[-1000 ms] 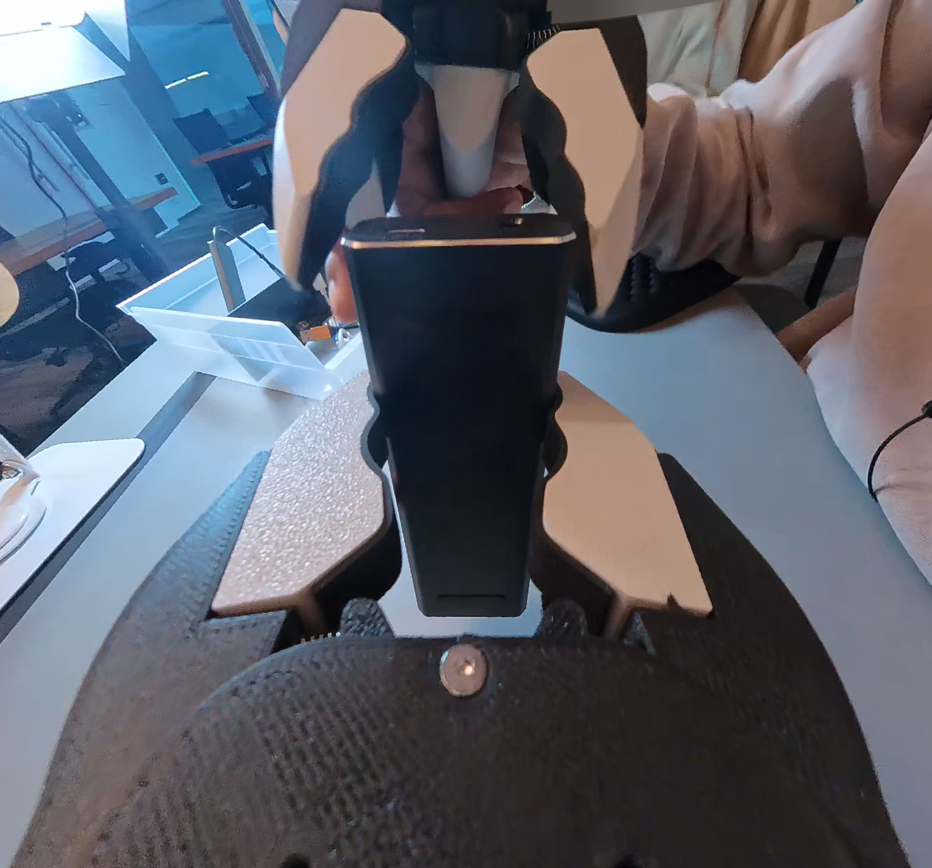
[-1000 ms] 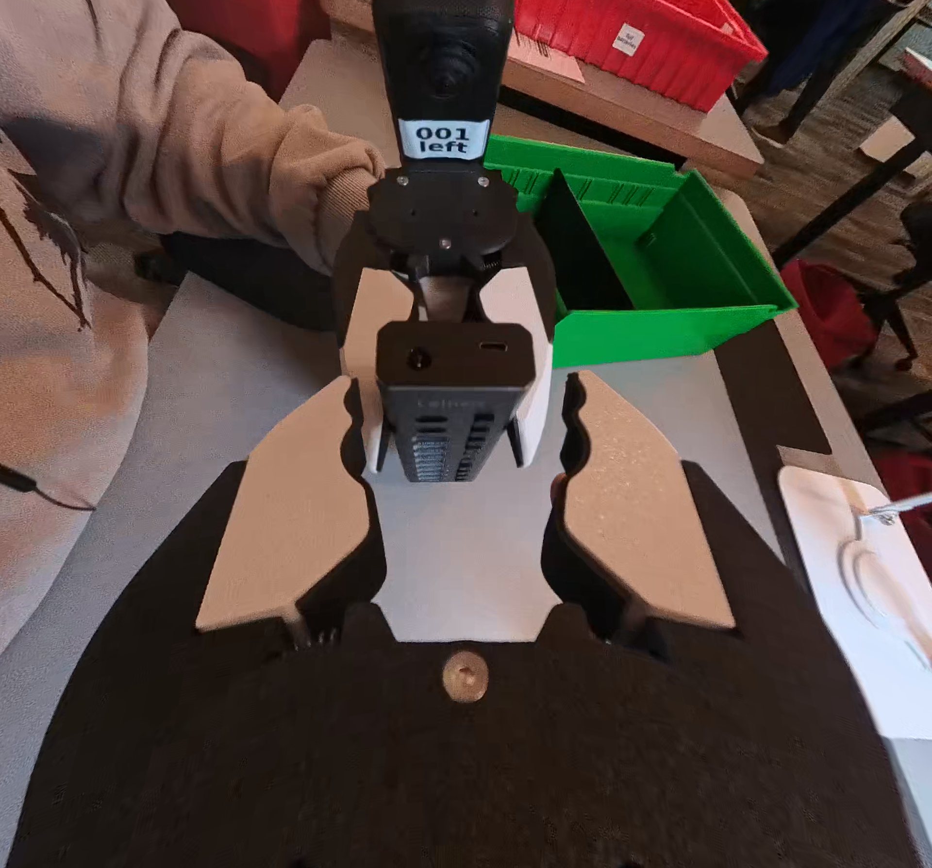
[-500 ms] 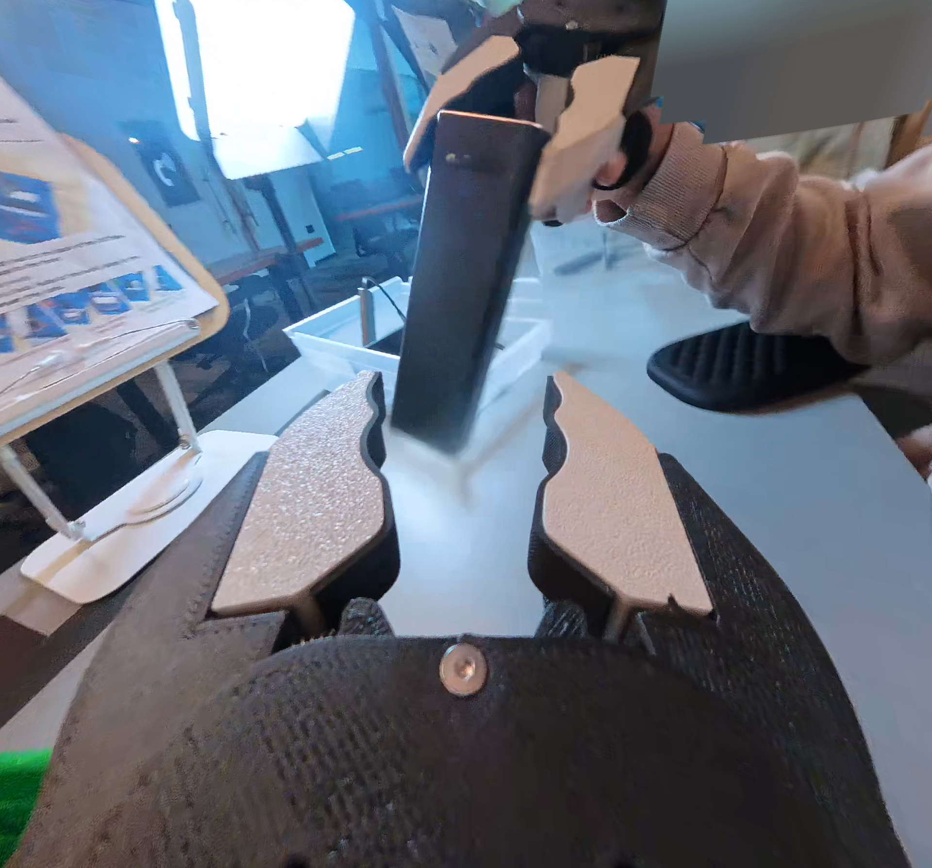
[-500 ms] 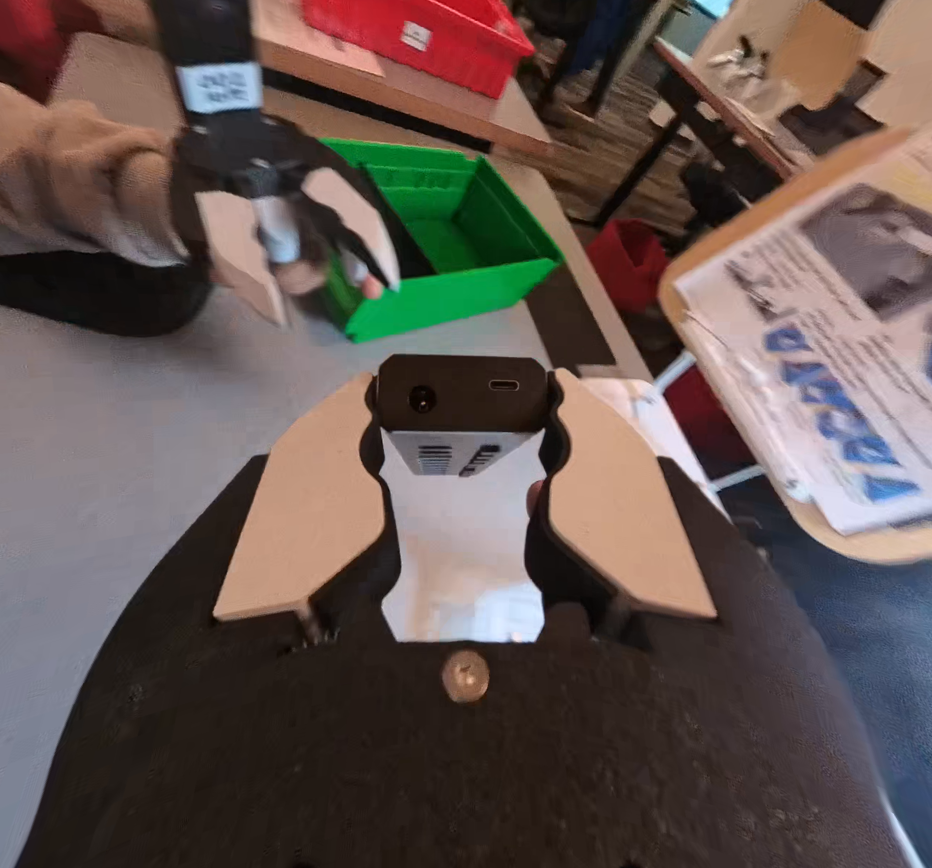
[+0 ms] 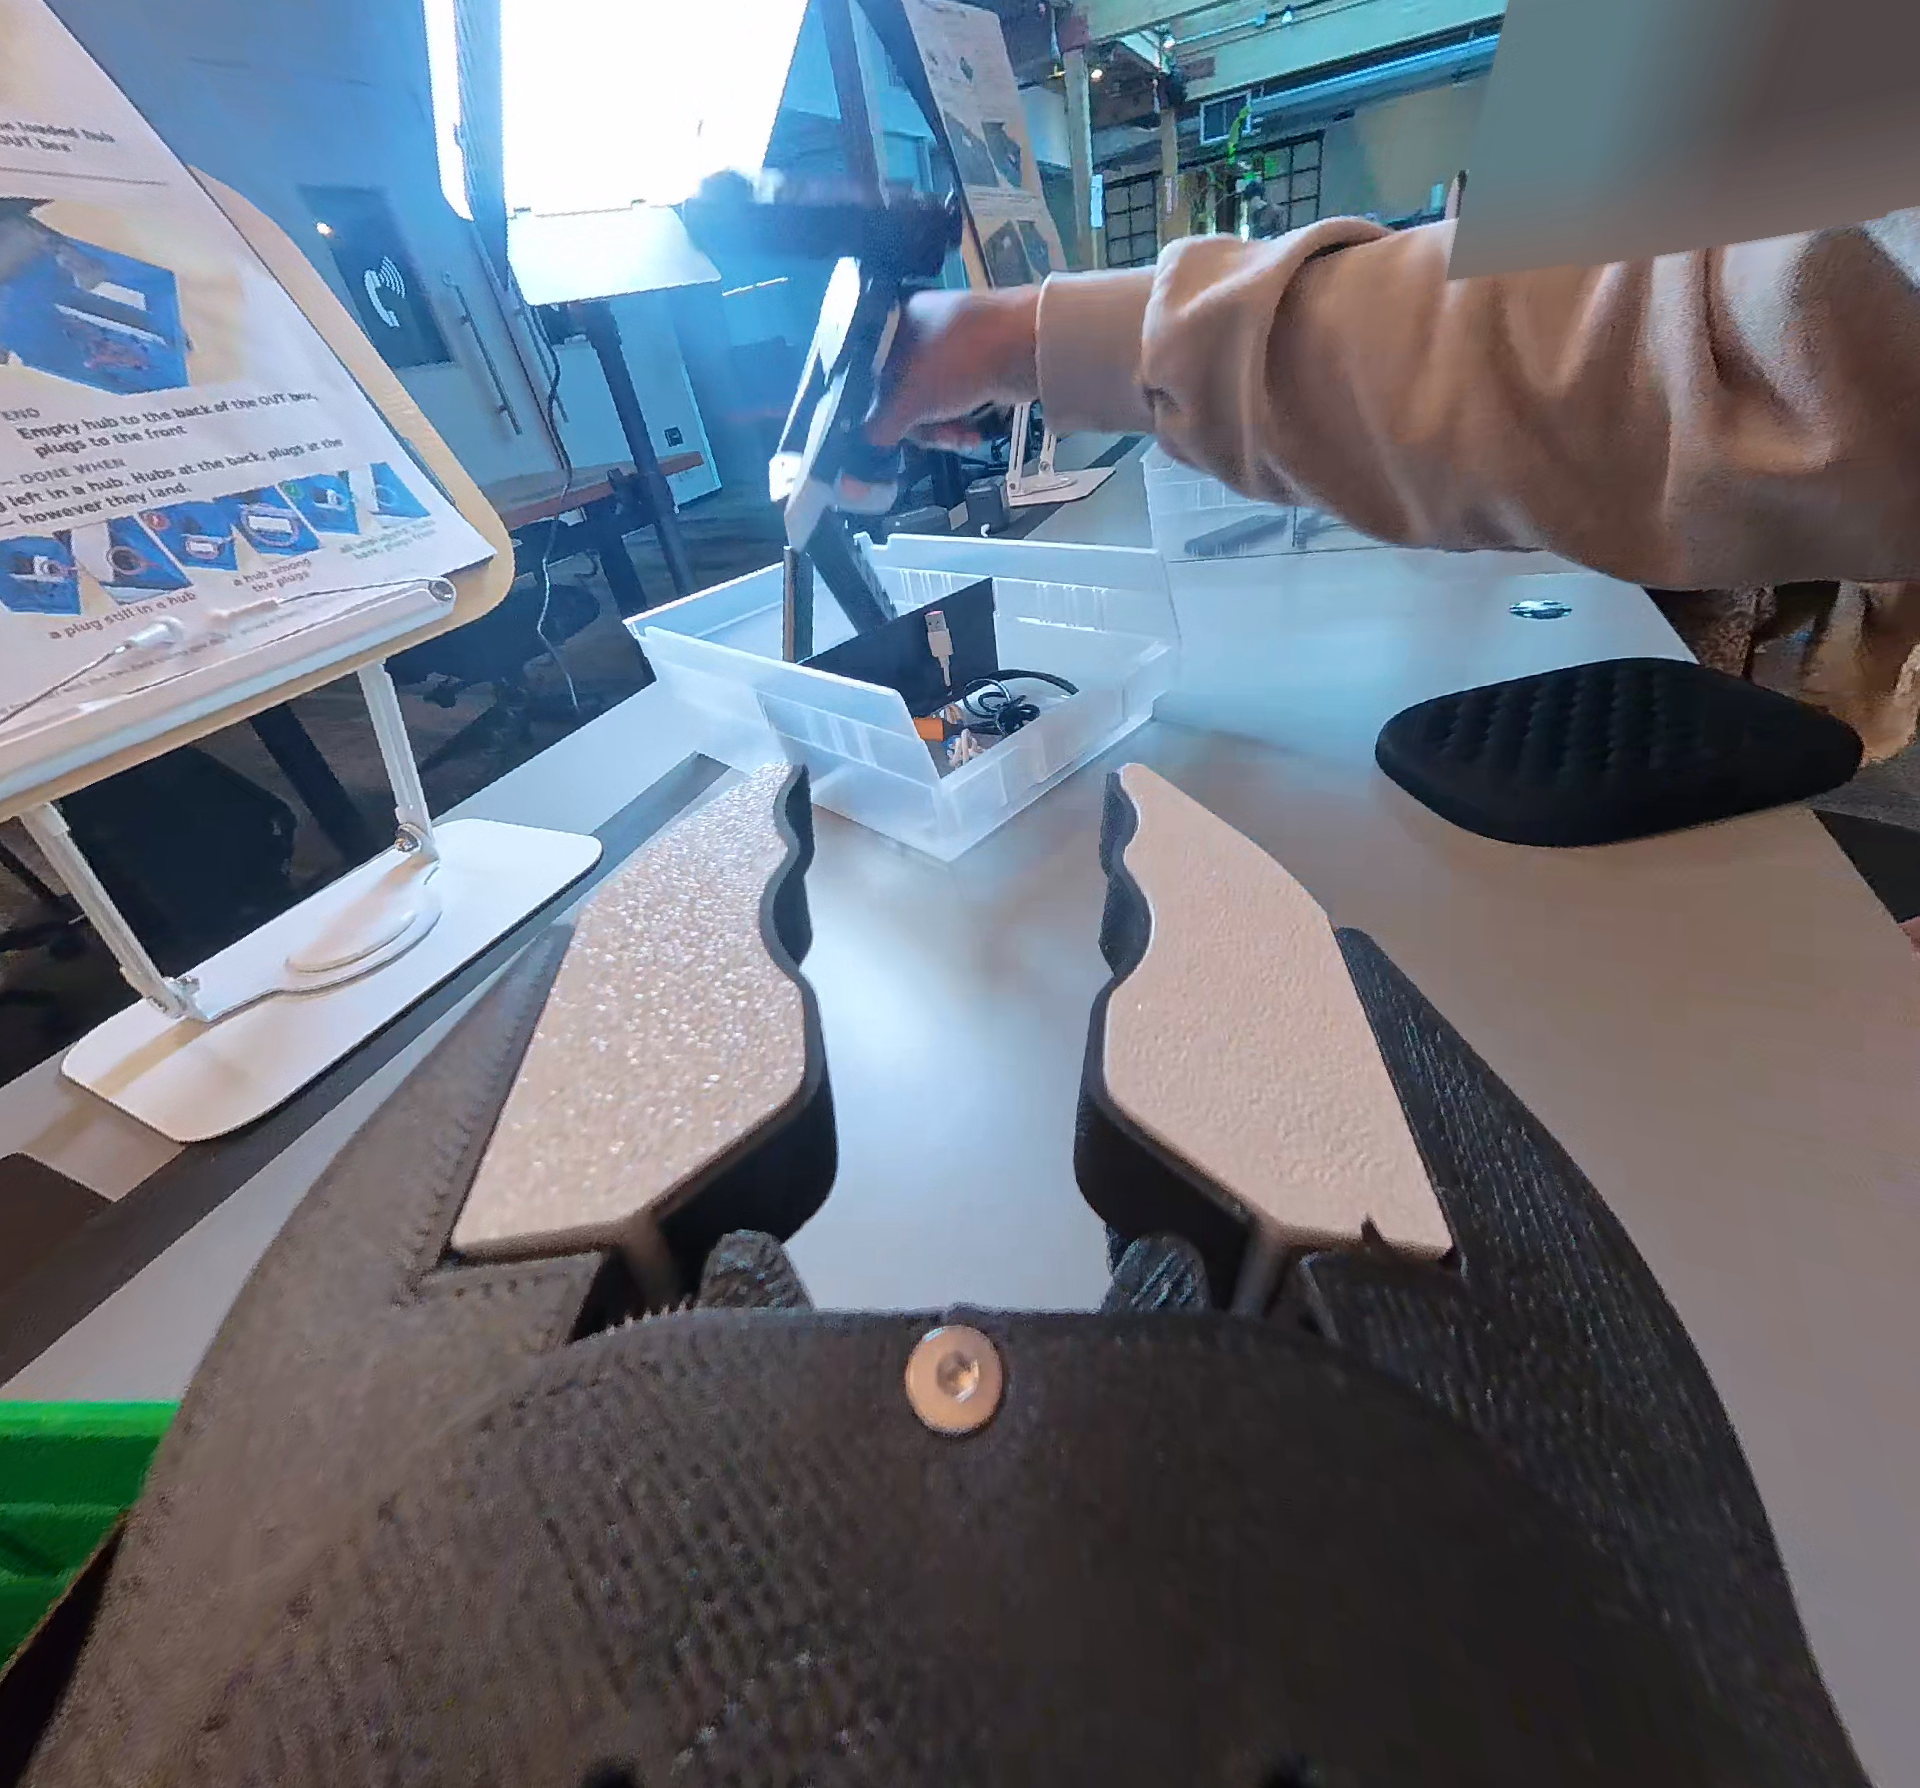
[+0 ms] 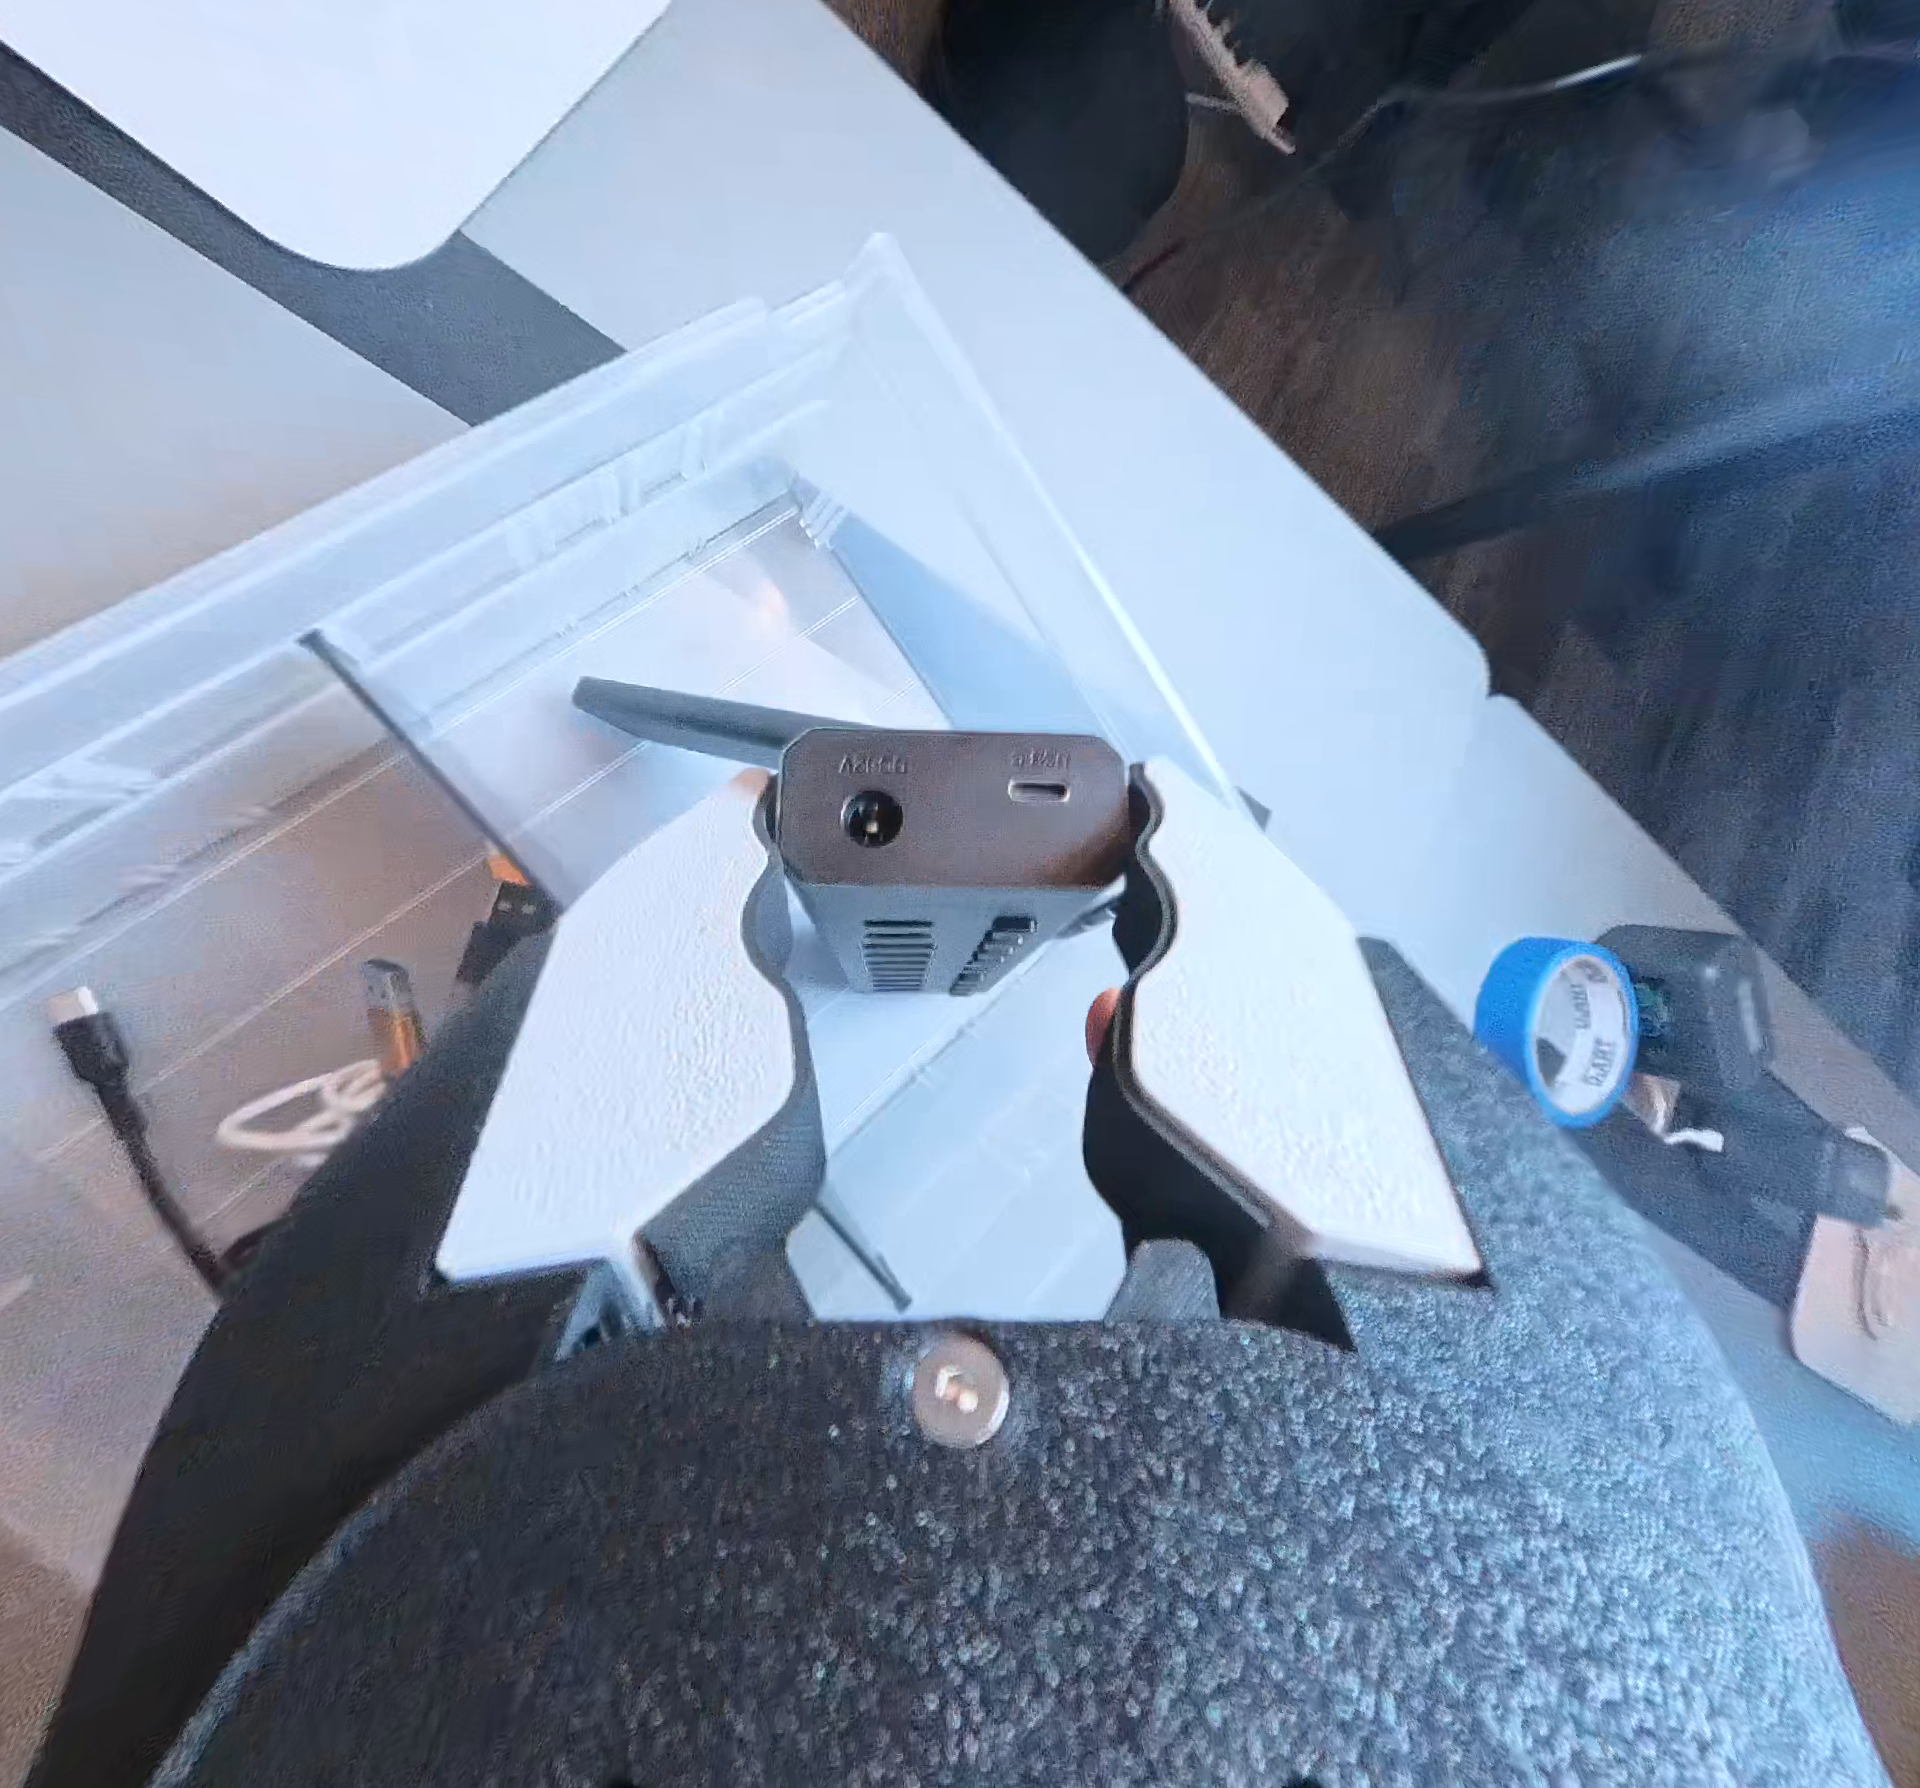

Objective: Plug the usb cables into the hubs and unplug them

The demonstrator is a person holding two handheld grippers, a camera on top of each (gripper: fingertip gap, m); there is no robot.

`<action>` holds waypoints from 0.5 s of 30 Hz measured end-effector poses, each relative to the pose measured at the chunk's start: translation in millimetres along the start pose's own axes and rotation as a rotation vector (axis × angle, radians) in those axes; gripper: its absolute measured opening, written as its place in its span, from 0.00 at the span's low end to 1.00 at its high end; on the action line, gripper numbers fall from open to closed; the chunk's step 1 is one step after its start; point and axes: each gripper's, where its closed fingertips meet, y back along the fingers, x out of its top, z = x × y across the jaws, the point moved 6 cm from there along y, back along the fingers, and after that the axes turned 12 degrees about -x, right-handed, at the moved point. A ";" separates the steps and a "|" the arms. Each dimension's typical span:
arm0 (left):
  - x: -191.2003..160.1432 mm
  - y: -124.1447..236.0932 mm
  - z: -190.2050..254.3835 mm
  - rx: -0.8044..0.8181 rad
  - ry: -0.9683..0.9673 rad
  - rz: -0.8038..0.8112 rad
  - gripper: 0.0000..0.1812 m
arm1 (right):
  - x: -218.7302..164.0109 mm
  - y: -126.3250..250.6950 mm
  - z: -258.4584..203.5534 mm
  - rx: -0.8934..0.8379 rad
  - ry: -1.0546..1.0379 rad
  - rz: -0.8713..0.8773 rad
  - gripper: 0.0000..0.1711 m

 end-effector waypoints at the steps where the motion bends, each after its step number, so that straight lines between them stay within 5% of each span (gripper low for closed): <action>1: -0.9 0.2 -0.5 0.003 0.002 -0.001 0.30 | 4.4 -9.5 -1.2 -0.019 -0.034 0.044 0.35; 15: -12.4 -5.7 3.7 -0.008 -0.009 -0.058 0.29 | 25.2 -43.0 -20.1 -0.010 -0.022 0.111 0.38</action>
